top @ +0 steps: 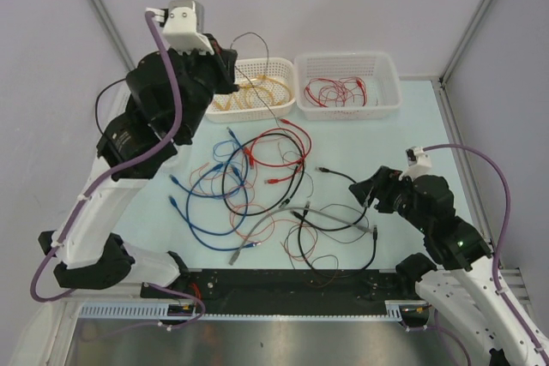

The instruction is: Untangle the cables

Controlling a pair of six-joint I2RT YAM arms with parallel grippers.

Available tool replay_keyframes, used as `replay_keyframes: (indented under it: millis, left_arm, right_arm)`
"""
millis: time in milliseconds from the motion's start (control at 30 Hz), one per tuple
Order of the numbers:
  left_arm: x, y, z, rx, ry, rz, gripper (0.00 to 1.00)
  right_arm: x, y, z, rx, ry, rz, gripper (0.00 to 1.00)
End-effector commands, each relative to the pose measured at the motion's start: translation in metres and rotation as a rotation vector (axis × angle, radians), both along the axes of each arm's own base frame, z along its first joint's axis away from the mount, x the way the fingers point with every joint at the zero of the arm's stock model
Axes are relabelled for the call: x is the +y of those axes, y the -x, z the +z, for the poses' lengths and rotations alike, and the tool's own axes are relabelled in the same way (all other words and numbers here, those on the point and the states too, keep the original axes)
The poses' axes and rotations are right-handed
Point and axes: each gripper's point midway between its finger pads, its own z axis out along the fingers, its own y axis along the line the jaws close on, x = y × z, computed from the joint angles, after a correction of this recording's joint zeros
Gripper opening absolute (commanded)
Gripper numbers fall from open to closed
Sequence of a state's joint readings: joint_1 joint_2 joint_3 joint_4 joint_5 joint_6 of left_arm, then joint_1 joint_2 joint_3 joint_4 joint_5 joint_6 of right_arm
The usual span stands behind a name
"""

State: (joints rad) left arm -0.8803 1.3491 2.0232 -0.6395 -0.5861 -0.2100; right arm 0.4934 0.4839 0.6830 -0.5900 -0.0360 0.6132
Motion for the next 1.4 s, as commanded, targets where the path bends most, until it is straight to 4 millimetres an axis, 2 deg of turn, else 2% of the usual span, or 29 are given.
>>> replay_keyframes:
  millis: [0, 67, 100, 200, 300, 367, 533, 567, 600, 733, 767, 800, 833, 933, 1000, 1100, 1233, 1367]
  left_arm:
    - [0.026, 0.010, 0.052, -0.104, 0.060, 0.032, 0.00]
    - [0.027, 0.013, 0.069, -0.134, 0.086, 0.021, 0.00]
    - [0.028, 0.017, 0.087, -0.167, 0.123, 0.007, 0.00]
    - [0.032, 0.029, 0.119, -0.241, 0.221, -0.033, 0.00]
    - [0.022, 0.039, 0.136, -0.291, 0.296, -0.113, 0.00]
    - [0.015, 0.046, 0.141, -0.304, 0.321, -0.175, 0.00]
    - [-0.005, 0.052, 0.133, -0.274, 0.350, -0.277, 0.00]
    - [-0.010, 0.053, 0.130, -0.266, 0.344, -0.299, 0.00]
    - [-0.013, 0.053, 0.126, -0.252, 0.343, -0.309, 0.00]
    - [-0.019, 0.054, 0.119, -0.220, 0.339, -0.333, 0.00]
    - [-0.023, 0.053, 0.114, -0.205, 0.336, -0.344, 0.00]
    - [-0.023, 0.054, 0.113, -0.202, 0.338, -0.349, 0.00]
    - [-0.024, 0.054, 0.111, -0.196, 0.339, -0.351, 0.00]
    - [-0.026, 0.056, 0.103, -0.178, 0.341, -0.365, 0.00]
    - [-0.027, 0.057, 0.099, -0.167, 0.345, -0.374, 0.00]
    - [-0.029, 0.059, 0.094, -0.156, 0.346, -0.386, 0.00]
    - [-0.029, 0.061, 0.089, -0.144, 0.346, -0.397, 0.00]
    - [-0.026, 0.063, 0.087, -0.139, 0.348, -0.395, 0.00]
  right_arm:
    - [0.012, -0.008, 0.033, -0.086, -0.063, 0.035, 0.76]
    - [0.018, -0.013, 0.036, -0.089, -0.079, 0.052, 0.76]
    - [0.021, -0.014, 0.037, -0.090, -0.084, 0.060, 0.76]
    - [0.029, -0.019, 0.042, -0.103, -0.106, 0.084, 0.77]
    - [0.038, -0.026, 0.048, -0.123, -0.120, 0.102, 0.78]
    - [0.047, -0.030, 0.052, -0.145, -0.130, 0.125, 0.80]
    - [0.065, -0.047, 0.072, -0.252, -0.092, 0.127, 0.84]
    - [0.071, -0.048, 0.087, -0.303, -0.100, 0.136, 0.85]
    - [0.078, -0.053, 0.083, -0.315, -0.061, 0.122, 0.86]
    - [0.102, -0.061, 0.106, -0.529, 0.058, 0.115, 0.92]
    - [0.102, -0.064, 0.109, -0.552, 0.074, 0.091, 0.92]
    - [0.112, -0.066, 0.106, -0.559, 0.089, 0.103, 0.93]
    - [0.114, -0.069, 0.113, -0.592, 0.086, 0.093, 0.93]
    - [0.123, -0.081, 0.118, -0.621, 0.105, 0.077, 0.93]
    - [0.130, -0.090, 0.114, -0.623, 0.135, 0.065, 0.93]
    - [0.138, -0.098, 0.123, -0.659, 0.136, 0.062, 0.92]
    - [0.155, -0.115, 0.113, -0.659, 0.167, 0.065, 0.90]
    - [0.163, -0.134, 0.101, -0.633, 0.168, 0.062, 0.86]
